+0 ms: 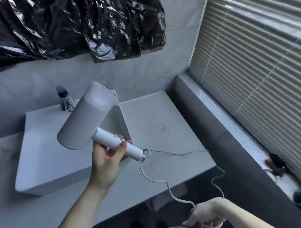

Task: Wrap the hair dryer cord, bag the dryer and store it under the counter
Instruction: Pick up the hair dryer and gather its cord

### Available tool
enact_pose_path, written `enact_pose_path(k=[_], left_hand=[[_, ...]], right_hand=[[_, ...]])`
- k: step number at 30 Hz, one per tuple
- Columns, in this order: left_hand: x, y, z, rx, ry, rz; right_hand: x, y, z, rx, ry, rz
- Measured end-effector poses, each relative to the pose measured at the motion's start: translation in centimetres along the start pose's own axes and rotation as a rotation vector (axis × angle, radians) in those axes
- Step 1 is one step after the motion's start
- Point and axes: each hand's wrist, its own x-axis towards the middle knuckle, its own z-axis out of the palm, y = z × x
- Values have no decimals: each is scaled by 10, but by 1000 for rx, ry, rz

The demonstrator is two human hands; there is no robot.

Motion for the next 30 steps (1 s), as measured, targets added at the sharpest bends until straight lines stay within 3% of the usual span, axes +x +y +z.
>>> enact_pose_path(k=[5, 7, 12, 15, 24, 30], left_hand=[[-25, 0, 19, -9, -4, -28], [-36, 1, 23, -22, 5, -27], [-61, -1, 21, -44, 78, -24], [-77, -3, 10, -53, 131, -22], [-96, -4, -41, 45, 213, 12], [-106, 16, -103, 357, 41, -156]], right_hand=[[-7, -6, 3, -215, 327, -266], [-13, -15, -2, -140, 405, -406], [-60, -70, -4, 203, 528, -908], [-88, -102, 4, 220, 453, -1089], [-108, -150, 36, 86, 423, -1268], [-97, -173, 56, 298, 457, -1157]])
